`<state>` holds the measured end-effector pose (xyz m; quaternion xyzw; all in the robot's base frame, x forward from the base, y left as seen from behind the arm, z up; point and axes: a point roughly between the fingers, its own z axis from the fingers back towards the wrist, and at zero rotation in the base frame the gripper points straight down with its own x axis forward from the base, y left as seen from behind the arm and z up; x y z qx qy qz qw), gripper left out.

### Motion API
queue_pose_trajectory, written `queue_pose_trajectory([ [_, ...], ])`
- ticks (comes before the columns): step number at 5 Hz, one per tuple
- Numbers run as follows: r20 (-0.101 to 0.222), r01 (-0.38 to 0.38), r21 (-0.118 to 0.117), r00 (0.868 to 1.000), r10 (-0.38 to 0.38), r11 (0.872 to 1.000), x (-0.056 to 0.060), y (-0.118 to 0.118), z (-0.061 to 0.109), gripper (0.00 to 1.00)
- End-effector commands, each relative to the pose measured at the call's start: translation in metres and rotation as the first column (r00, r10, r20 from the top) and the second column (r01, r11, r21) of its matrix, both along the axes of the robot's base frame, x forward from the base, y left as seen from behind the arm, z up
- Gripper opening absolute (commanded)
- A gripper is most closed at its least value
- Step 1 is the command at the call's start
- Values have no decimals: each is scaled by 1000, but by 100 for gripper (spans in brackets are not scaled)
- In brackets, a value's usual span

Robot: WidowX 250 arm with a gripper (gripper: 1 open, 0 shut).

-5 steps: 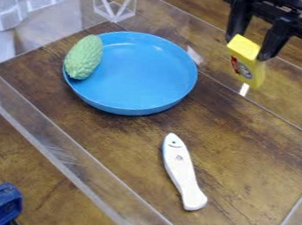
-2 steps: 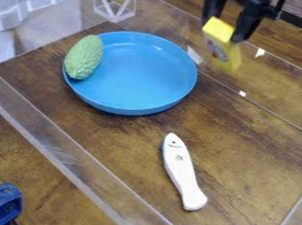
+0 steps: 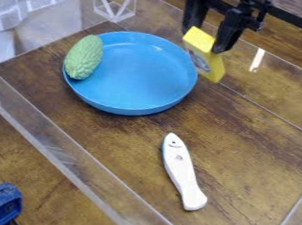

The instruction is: Put the yellow brick in the blue tray

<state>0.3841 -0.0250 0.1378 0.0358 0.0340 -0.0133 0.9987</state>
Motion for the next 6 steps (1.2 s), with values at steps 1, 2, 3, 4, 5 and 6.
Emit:
queue_pose_trajectory([
  [1, 99, -67, -9, 993, 67, 998, -4, 3, 34, 0],
  [2, 96, -36, -8, 995, 37, 999, -8, 19, 28, 0],
  [3, 98, 1, 3, 995, -1, 1000, -9, 36, 24, 0],
  [4, 104, -78, 8, 992, 76, 997, -14, 35, 32, 0],
  [5, 109, -154, 10, 982, 152, 988, -16, 33, 39, 0],
  [6, 114, -232, 11, 967, 229, 973, -18, 31, 36, 0],
])
